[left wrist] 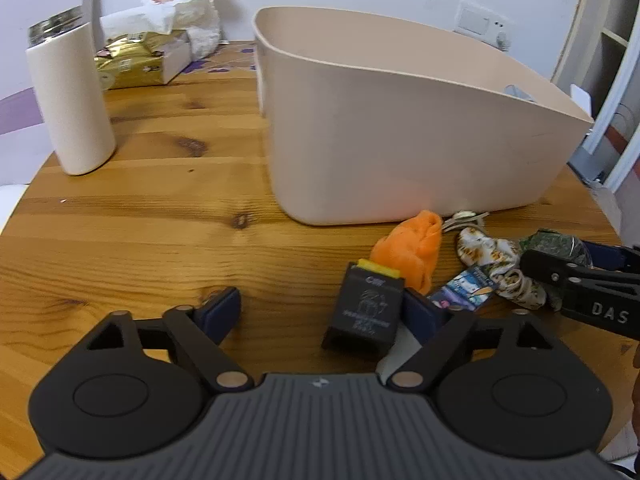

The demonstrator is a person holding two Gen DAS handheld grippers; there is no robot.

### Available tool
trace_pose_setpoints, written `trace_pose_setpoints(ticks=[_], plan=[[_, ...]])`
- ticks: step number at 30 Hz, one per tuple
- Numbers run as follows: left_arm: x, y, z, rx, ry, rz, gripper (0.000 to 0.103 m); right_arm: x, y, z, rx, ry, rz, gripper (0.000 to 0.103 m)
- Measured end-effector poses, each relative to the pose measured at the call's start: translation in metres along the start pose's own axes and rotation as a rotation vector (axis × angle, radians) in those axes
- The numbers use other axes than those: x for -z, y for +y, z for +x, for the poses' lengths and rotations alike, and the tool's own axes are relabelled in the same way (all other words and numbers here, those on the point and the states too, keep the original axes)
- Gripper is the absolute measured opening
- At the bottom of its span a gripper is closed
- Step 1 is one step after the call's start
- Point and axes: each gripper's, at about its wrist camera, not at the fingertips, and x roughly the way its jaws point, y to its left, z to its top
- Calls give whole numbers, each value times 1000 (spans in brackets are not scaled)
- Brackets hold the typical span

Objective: Organize objects
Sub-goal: 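Grasp the black box with the left tool while the right tool grasps the green snack bag, then carry both items over the basket and open both tools to drop them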

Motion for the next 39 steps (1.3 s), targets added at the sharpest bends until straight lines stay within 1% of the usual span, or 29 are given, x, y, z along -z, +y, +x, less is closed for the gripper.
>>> trace_pose_setpoints(ticks=[1,2,3,4,5,7,8,9,10,13,18,26,29,32,36,39], plan=[[0,0,0,8,0,0,80,-1,0,0,1,-2,-6,58],[0,0,0,21,-1,-1,77,-1,1,-1,2,-2,-10,51],[-1,0,0,35,-2,-1,72,-2,1,-1,1,-1,-13,45],[-1,-1,0,47,-2,2,67,-1,1,-2,-1,2,-11,42],[-1,-1,-1,57,-4,5,64,-1,1,-3,-8,-1,-10,42],[0,-1,-2,79,-6,6,52,-1,2,-4,-12,-3,-10,41],[0,-2,-3,90,-7,5,48,0,2,-5,-12,-5,-11,41],[1,-2,-5,103,-9,6,39,0,2,-6,-14,-7,-9,40],[1,-3,-6,108,-9,8,37,1,2,-7,-18,-9,-7,39],[4,-5,-9,102,-9,21,37,1,1,-12,-24,-16,3,36],[5,-1,-16,121,-12,-1,33,1,0,-24,-16,-39,8,35],[5,0,-34,121,-47,-1,33,-4,-1,-46,-9,-101,13,35],[2,2,-46,119,-80,-6,33,-8,-2,-55,-3,-130,5,35],[-6,2,-62,111,-133,1,33,-16,-4,-63,-1,-166,6,35],[-22,2,-77,109,-197,13,33,-29,-4,-72,2,-222,6,35],[-39,0,-84,93,-242,21,33,-41,-5,-78,1,-264,4,35]])
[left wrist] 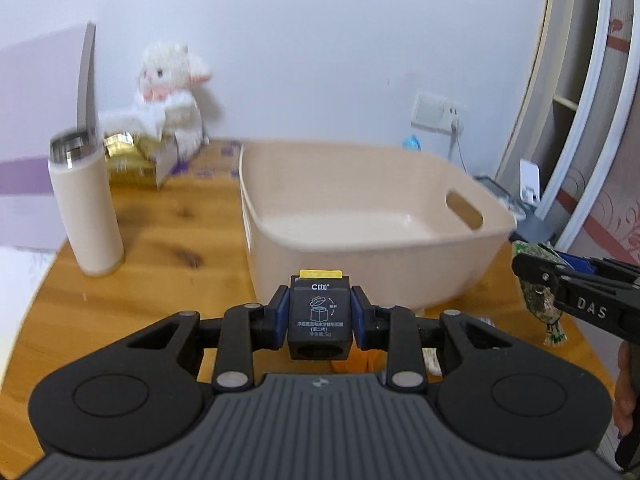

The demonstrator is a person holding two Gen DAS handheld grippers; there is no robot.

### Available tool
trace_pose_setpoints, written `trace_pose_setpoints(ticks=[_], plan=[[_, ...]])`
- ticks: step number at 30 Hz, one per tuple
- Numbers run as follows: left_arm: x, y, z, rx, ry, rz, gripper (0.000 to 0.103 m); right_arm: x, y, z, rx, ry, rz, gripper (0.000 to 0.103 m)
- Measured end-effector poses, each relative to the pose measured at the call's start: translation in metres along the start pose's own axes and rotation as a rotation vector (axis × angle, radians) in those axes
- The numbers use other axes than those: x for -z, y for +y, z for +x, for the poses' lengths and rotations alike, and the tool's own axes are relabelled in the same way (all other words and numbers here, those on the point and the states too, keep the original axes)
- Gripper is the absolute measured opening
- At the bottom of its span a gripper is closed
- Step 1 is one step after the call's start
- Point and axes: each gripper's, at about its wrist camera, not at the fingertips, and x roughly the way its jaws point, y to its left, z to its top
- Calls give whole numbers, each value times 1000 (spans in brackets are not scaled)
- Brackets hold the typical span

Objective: Organize objects
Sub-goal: 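Carry both items over the basket and open both tools to drop them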

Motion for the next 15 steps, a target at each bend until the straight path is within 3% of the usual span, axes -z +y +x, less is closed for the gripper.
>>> trace_pose_setpoints(ticks=[7,11,15], plan=[[-43,-11,9,-29,-87,19,33,-28,-2,6,14,-75,-26,35],[-64,-15,31,-14,-73,-3,33,-43,-4,24,31,-77,-36,35],[-76,-26,61,-47,-56,33,33,-50,-5,44,40,-67,-46,35]])
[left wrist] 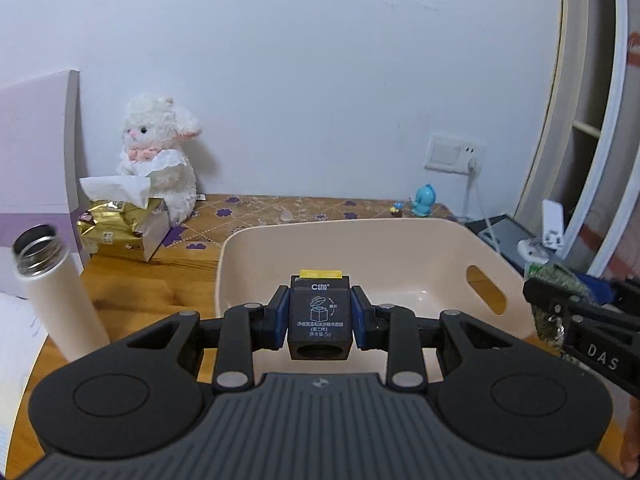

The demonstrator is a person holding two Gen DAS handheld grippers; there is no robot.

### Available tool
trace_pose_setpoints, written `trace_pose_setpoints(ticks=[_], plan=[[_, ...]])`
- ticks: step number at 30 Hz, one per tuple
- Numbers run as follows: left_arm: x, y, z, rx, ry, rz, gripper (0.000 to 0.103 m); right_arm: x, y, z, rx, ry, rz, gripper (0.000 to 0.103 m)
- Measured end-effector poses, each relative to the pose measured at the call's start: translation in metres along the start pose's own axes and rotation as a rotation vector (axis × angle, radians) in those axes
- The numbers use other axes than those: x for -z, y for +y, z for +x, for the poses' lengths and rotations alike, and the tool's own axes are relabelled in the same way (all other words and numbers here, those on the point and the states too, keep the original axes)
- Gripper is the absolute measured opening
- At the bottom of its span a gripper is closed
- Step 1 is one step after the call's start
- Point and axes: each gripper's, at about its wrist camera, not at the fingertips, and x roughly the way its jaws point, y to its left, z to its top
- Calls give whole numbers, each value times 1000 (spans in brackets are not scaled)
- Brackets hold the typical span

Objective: Organize objects
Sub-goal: 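Carry both items over the basket and open both tools to drop them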

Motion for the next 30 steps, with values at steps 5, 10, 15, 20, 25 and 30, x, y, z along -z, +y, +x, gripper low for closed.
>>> trace_pose_setpoints(ticks=[5,10,15,20,25,30], plan=[[6,-8,44,-20,74,35,33,-1,0,32,7,48,14,35],[16,-9,75,-31,149,49,33,3,2,55,9,97,11,35],[25,-9,88,-28,200,58,33,9,4,74,2,160,6,26],[24,-13,85,-30,205,81,34,13,1,79,2,170,25,32],[19,-13,65,-34,169,65,69,6,-3,57,3,108,16,54],[15,-19,37,-38,127,79,77,4,-8,31,12,78,10,67]])
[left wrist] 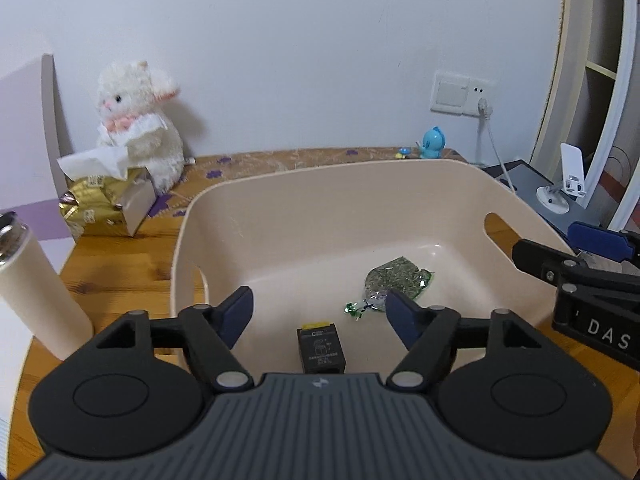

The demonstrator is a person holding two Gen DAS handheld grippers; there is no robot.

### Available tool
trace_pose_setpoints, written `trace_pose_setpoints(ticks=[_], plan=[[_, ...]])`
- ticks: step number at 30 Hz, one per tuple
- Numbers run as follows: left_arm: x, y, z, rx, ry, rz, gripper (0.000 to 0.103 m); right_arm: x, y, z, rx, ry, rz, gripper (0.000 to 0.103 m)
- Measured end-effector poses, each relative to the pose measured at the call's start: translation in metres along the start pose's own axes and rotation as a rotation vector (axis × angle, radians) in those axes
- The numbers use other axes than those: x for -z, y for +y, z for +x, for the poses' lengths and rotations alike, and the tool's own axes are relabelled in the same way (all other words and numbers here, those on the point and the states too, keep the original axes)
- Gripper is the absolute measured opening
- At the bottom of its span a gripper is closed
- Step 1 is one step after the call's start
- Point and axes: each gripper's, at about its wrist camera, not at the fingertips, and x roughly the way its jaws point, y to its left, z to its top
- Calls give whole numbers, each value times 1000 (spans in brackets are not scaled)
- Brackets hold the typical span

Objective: Organize objects
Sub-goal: 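Carry both items over the basket and open both tools to drop them, then grasp the white medicine box with the left tool while the right tool grasps the blue-and-white tea box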

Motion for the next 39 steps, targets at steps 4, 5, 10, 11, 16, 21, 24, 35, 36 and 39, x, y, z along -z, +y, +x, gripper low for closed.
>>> trace_pose_setpoints(ticks=[4,5,10,11,16,21,24,35,36,39], plan=[[6,-2,-20,-3,-20,7,81,5,-7,-19,-7,-4,17,73],[8,-2,-25,-3,-23,4,81,7,-8,-25,-13,-5,22,74],[21,-4,-52,-6,-41,3,83,17,-10,-47,-27,-9,21,77],[24,-4,-56,-8,-45,3,83,19,-10,-52,-30,-9,19,77],[43,-8,-72,-4,-37,6,86,33,-8,-68,-34,7,3,79],[68,-7,-75,2,4,-3,86,51,-8,-77,-32,43,4,80],[82,-6,-75,5,32,-4,86,61,-10,-79,-30,67,1,81],[120,-11,-67,28,123,6,86,92,-16,-75,-31,164,-7,85],[124,-11,-65,29,134,9,86,95,-16,-74,-32,173,-7,85],[132,-12,-60,42,167,7,86,101,-15,-70,-35,200,-9,85]])
